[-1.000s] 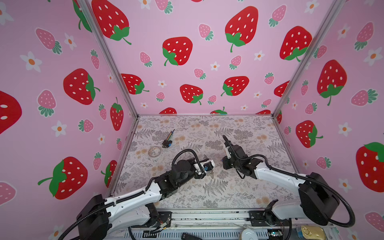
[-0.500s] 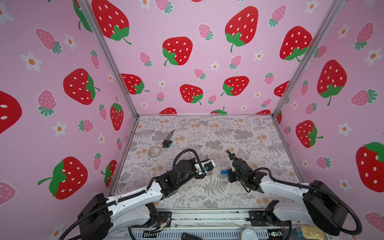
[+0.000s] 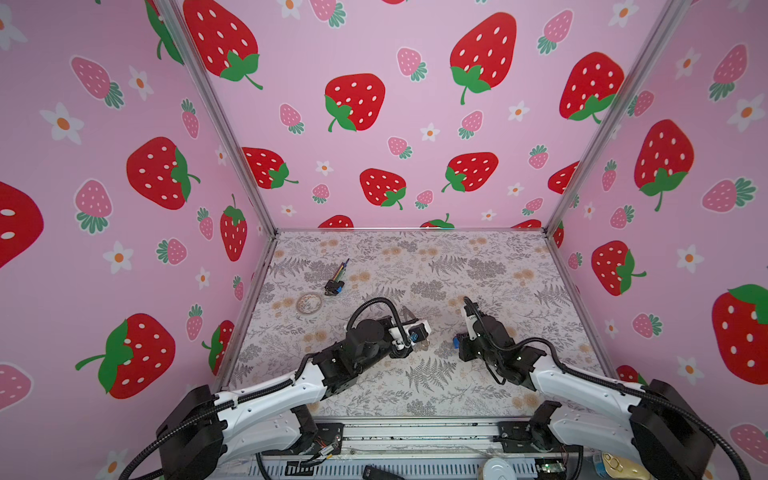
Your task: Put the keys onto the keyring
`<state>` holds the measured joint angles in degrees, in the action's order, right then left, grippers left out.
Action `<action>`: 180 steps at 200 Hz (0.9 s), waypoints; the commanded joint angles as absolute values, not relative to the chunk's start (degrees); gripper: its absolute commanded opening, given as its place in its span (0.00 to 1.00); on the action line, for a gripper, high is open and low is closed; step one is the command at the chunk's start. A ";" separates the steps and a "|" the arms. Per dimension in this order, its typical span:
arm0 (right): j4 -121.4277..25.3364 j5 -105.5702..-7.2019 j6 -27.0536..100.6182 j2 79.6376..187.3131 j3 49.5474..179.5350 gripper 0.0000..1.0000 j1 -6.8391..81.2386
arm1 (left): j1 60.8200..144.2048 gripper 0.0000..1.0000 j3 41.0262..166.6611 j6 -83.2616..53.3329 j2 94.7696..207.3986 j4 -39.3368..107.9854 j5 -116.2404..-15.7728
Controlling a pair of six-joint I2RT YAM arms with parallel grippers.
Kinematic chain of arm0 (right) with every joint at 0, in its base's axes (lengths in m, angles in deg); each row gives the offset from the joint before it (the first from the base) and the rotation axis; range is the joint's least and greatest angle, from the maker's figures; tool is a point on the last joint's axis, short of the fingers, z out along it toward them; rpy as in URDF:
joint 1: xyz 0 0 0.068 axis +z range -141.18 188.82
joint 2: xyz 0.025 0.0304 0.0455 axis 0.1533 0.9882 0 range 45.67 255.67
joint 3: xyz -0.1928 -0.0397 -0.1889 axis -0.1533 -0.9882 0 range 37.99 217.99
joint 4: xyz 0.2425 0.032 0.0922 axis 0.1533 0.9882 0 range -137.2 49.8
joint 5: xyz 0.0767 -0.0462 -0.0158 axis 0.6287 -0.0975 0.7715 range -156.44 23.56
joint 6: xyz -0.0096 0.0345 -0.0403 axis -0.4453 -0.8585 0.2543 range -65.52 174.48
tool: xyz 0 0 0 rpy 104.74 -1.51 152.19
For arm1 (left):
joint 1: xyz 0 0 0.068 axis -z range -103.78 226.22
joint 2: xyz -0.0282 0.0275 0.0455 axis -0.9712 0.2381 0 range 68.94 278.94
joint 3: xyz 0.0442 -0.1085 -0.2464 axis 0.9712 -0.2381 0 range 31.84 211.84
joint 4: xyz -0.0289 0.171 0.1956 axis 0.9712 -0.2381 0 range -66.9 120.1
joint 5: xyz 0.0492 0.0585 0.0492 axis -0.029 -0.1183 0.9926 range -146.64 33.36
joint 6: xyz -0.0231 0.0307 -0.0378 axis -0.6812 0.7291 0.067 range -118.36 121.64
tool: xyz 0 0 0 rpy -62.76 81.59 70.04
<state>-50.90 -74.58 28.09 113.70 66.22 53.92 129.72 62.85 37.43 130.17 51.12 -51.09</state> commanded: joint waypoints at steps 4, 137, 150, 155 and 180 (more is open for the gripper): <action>-55.81 -79.28 34.81 120.80 72.61 0.00 51.84 | 129.48 0.00 65.07 37.68 129.88 52.87 -51.54; -82.61 -88.90 45.76 128.26 60.86 0.00 56.92 | 129.49 0.00 64.98 37.69 130.73 52.96 -51.27; -80.58 -89.02 44.37 125.97 59.37 0.00 57.53 | 129.51 0.00 64.98 37.68 130.76 52.96 -51.27; -79.88 -89.00 43.87 125.09 58.74 0.00 57.66 | 129.49 0.00 64.98 37.59 130.78 52.96 -51.36; -76.12 -86.89 41.38 121.01 56.43 0.00 57.95 | 129.56 0.00 65.07 37.33 130.90 52.97 -51.71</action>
